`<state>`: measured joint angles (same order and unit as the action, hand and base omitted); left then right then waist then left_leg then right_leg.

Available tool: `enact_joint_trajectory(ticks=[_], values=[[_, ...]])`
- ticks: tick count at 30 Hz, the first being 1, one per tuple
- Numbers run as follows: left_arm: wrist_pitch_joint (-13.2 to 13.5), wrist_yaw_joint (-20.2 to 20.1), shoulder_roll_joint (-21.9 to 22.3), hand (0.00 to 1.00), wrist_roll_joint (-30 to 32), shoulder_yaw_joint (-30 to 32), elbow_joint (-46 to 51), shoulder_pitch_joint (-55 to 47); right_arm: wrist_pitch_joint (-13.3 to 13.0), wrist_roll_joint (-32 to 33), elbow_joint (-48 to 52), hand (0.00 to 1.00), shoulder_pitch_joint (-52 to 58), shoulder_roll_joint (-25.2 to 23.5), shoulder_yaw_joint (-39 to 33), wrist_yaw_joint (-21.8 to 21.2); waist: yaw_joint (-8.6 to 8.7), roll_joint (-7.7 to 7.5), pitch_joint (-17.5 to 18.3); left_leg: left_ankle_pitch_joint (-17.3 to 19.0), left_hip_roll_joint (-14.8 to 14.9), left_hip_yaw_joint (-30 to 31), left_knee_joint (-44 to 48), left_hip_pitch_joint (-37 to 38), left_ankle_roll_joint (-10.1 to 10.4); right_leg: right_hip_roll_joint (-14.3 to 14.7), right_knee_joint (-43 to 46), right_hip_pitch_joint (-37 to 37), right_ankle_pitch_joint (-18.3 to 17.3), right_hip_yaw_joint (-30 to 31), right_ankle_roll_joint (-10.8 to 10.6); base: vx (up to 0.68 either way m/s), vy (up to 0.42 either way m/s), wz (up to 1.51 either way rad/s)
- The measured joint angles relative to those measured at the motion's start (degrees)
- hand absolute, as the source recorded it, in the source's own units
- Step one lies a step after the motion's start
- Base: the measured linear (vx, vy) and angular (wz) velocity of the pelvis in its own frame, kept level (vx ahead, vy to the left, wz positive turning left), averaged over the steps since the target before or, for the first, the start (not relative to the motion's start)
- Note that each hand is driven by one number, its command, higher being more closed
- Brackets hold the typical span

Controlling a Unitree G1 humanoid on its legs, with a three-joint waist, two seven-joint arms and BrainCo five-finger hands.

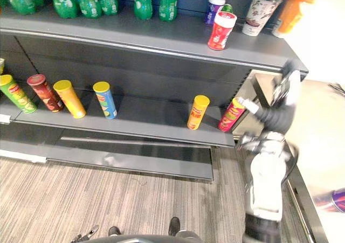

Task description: Put the gum and the chips on the shelf.

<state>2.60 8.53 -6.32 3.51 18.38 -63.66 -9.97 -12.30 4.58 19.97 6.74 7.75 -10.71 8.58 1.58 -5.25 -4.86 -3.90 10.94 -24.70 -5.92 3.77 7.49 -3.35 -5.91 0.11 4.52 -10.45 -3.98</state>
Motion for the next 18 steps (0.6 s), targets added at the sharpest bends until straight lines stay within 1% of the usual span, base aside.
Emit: enact_joint_trajectory(ticks=[1, 2, 4, 5, 6, 7, 8, 9, 11, 12, 13, 18], values=[[0.09, 0.02, -0.04, 0.0, 0.0, 0.0, 0.0, 0.08, -0.12, 0.14, -1.74, 0.0, 5.14, -1.18, 3.61, -1.99, 0.0, -0.04, 0.03, 0.2, -0.05, -0.02, 0.0, 0.04, -0.02, -0.06, 0.03, 0.0, 0.0, 0.03, 0.0, 0.0, 0.0, 0.0], [0.18, 0.04, -0.04, 0.0, -0.02, 0.0, -0.01, 0.07, -0.11, 0.36, -3.3, 0.0, 7.22, -1.66, 5.54, -3.04, 0.0, -0.02, 0.02, 0.23, -0.09, -0.04, 0.01, 0.08, 0.0, -0.1, 0.09, 0.0, -0.04, 0.04, 0.05, 0.03, 0.016, -0.01], [0.66, 0.07, 0.17, 0.0, -0.06, -0.04, -0.16, 0.07, 0.2, 0.41, -14.02, 0.0, 11.77, -3.45, 12.02, -6.92, -0.09, 0.41, 0.13, 0.55, -0.31, -0.42, 0.01, 0.34, -0.33, -0.39, 0.08, 0.22, -0.18, 0.14, 0.26, 0.0, 0.0, 0.0], [0.67, 0.07, 0.25, 0.0, -0.06, -0.09, -0.18, 0.08, 0.49, 0.38, -17.55, 0.0, 12.23, -3.83, 12.91, -7.91, -0.1, 0.6, 0.23, 0.6, -0.33, -0.58, 0.01, 0.35, -0.37, -0.49, 0.08, 0.21, -0.18, 0.18, 0.25, 0.0, 0.0, 0.0], [0.74, 0.08, 0.54, 0.0, -0.07, -0.14, -0.3, 0.08, 1.27, 0.15, -24.45, 0.0, 12.67, -4.5, 13.78, -9.21, -0.27, 1.11, 0.45, 0.77, -0.44, -1.08, 0.01, 0.44, -0.6, -0.74, 0.12, 0.22, -0.17, 0.33, 0.23, 0.03, 0.026, -0.05], [0.83, 0.09, 0.93, 0.0, -0.17, -0.24, -0.46, 0.07, 2.24, -0.2, -30.33, 0.0, 12.58, -4.83, 13.66, -9.67, -0.33, 1.46, 0.8, 0.91, -0.72, -1.29, 0.01, 0.65, -0.73, -1.02, 0.22, 0.24, -0.18, 0.6, 0.07, 0.03, 0.03, -0.06], [0.96, 0.09, 1.13, 0.0, -0.23, -0.31, -0.5, 0.08, 2.53, -0.19, -32.84, 0.0, 12.52, -4.84, 13.38, -10.05, -0.34, 1.78, 0.8, 0.98, -0.87, -1.38, 0.01, 0.78, -0.77, -1.16, 0.29, 0.27, -0.2, 0.73, 0.0, 0.03, 0.038, -0.08], [1.16, 0.16, 1.35, 0.0, -0.56, -0.8, -0.83, 0.08, 2.67, -0.19, -37.39, 0.0, 12.31, -4.8, 12.6, -10.29, -0.28, 2.41, 0.87, 1.14, -1.18, -1.5, 0.01, 0.93, -0.88, -1.42, 0.45, 0.25, -0.19, 0.97, -0.07, 0.02, 0.037, -0.09], [1.24, 0.23, 1.35, 0.0, -1.0, -2.14, -1.53, 0.2, 3.24, -0.2, -46.69, 0.0, 10.78, -4.78, 10.25, -9.97, -0.28, 3.22, 0.91, 1.4, -1.47, -1.72, 0.01, 1.54, -1.04, -1.72, 0.92, 0.34, -0.36, 1.54, -0.35, 0.02, 0.035, -0.1], [1.27, 0.24, 1.25, 0.0, -1.01, -2.65, -1.54, 0.2, 3.51, -0.25, -49.25, 0.0, 10.24, -4.78, 9.55, -9.45, -0.26, 3.31, 0.97, 1.43, -1.53, -1.74, 0.01, 1.58, -1.06, -1.78, 0.92, 0.38, -0.37, 1.55, -0.36, 0.02, 0.022, -0.05], [1.45, 0.25, 1.06, 0.0, -1.02, -3.54, -1.55, 0.37, 3.88, -0.26, -55.35, 0.0, 8.95, -4.75, 8.02, -8.17, -0.27, 3.4, 0.99, 1.45, -1.6, -1.82, 0.01, 1.6, -1.09, -1.86, 0.94, 0.36, -0.36, 1.6, -0.36, 0.0, 0.0, 0.0], [2.28, 0.22, 0.82, 0.0, -1.23, -4.74, -1.81, 0.67, 4.81, 0.07, -70.13, 0.0, 4.48, -4.27, 4.16, -7.49, -0.62, 3.55, 0.87, 1.45, -1.66, -1.87, 0.01, 1.88, -1.09, -1.91, 0.96, 0.6, -0.36, 1.63, -0.36, 0.0, 0.0, 0.0]])
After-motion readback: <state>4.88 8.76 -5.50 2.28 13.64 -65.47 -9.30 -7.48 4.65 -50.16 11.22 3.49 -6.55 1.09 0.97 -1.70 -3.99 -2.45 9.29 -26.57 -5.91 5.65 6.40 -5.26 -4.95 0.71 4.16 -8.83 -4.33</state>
